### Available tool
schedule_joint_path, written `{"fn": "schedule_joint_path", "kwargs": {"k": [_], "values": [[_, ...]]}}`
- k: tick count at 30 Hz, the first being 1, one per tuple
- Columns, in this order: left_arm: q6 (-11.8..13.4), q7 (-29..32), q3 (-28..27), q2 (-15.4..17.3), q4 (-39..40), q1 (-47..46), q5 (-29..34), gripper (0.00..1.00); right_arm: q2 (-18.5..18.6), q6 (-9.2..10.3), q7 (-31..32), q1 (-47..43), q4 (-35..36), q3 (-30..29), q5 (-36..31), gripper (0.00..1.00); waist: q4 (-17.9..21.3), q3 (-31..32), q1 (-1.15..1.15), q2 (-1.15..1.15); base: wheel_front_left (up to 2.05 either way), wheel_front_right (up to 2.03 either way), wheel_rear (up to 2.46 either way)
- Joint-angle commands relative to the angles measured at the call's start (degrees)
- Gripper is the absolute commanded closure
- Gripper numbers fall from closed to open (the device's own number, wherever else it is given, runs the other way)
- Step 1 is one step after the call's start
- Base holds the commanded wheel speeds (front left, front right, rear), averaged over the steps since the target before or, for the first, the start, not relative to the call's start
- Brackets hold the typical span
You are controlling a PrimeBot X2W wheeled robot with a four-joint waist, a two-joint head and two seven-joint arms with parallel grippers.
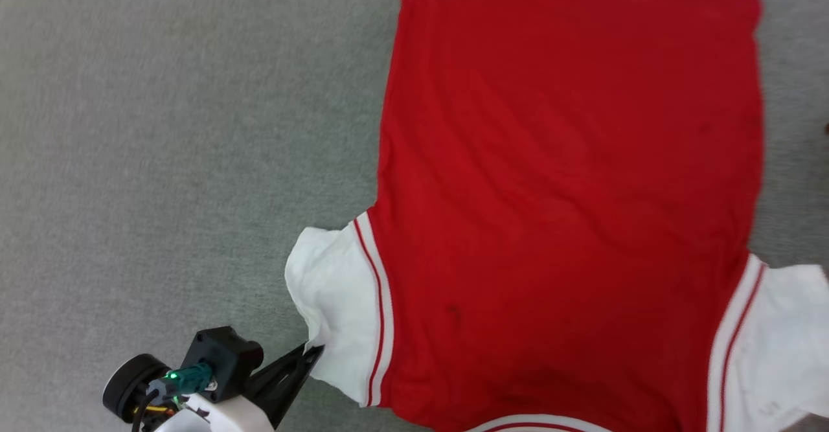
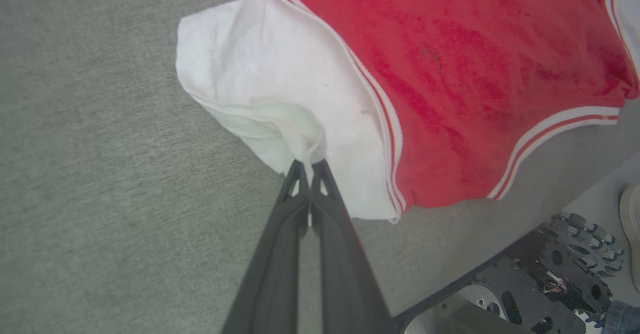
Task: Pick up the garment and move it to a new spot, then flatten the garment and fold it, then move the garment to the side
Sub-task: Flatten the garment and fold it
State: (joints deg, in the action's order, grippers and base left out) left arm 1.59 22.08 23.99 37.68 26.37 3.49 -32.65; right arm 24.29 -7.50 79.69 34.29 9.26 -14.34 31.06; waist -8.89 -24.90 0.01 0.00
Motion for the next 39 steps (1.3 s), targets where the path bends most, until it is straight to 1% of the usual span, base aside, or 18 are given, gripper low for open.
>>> {"fn": "schedule_joint_path", "kwargs": {"k": [1,3,6,10,14,18,22,27,28,29,34,39], "values": [[0.01,0.14,0.19,-0.04,0.49,-1.12,0.58,1.0,0.59,0.02,0.66,2.04,-0.62,-0.1,-0.92,0.0,-4.48,-5.15,-0.01,0.0,0.0,0.0,0.0],[-0.42,0.26,1.17,-0.62,1.7,-2.04,1.29,1.0,2.12,0.02,3.15,6.46,-2.52,1.03,-2.68,0.0,-6.4,-7.13,-0.01,0.0,0.0,0.0,0.0],[-0.91,0.67,2.66,-1.62,2.91,-3.2,2.03,1.0,3.98,0.02,6.1,12.19,-5.52,1.21,-4.92,0.0,-8.88,-9.44,-0.01,0.0,0.0,0.0,0.0],[-1.52,-0.05,4.22,-3.15,3.59,-4.6,2.44,1.0,5.74,0.02,7.83,18.46,-8.97,1.56,-8.67,0.0,-11.47,-12.04,-0.01,0.0,0.0,0.0,0.0],[-1.89,-0.82,5.02,-4.1,3.28,-5.47,2.69,1.0,7.73,0.02,8.7,23.68,-11.76,3.4,-11.77,0.0,-13.15,-14.08,-0.01,0.0,0.0,0.0,0.0],[-2.53,-1.63,5.89,-5.07,2.9,-6.4,2.93,1.0,7.64,0.02,9.04,28.1,-14.88,3.18,-14.46,0.0,-14.71,-15.55,-0.01,0.0,0.0,0.0,0.0],[-2.99,-2.28,6.49,-5.91,2.36,-7.13,2.75,1.0,7.91,0.02,9.4,30.31,-17.88,3.15,-16.83,0.0,-15.93,-16.87,-0.01,0.0,0.0,0.0,0.0],[-3.33,-3.42,6.78,-6.89,1.64,-8.02,3.21,1.0,7.62,0.02,9.87,28.75,-21.05,2.91,-18.41,0.0,-16.82,-18.0,-0.01,0.0,0.0,0.0,0.0],[-3.44,-3.6,6.87,-6.97,1.42,-8.16,3.18,1.0,7.55,0.02,10.01,28.08,-21.64,2.81,-18.56,0.32,-16.9,-18.08,-0.01,0.0,0.0,0.0,0.0],[-3.5,-4.29,6.97,-7.09,0.4,-8.58,3.17,1.0,7.41,0.02,10.38,25.38,-22.32,2.7,-18.14,1.0,-16.84,-17.88,-0.01,0.0,0.0,0.0,0.0],[-3.67,-5.22,6.27,-6.42,-0.21,-8.34,3.11,1.0,7.25,0.02,10.63,23.59,-22.12,1.99,-17.82,1.0,-15.62,-16.12,-0.01,0.0,0.0,0.0,0.0],[-3.1,-5.47,5.47,-5.65,-0.32,-7.68,2.78,1.0,6.48,0.02,10.26,21.0,-21.55,1.0,-17.43,1.0,-13.1,-13.01,-0.01,0.0,0.0,0.0,0.0]]}}
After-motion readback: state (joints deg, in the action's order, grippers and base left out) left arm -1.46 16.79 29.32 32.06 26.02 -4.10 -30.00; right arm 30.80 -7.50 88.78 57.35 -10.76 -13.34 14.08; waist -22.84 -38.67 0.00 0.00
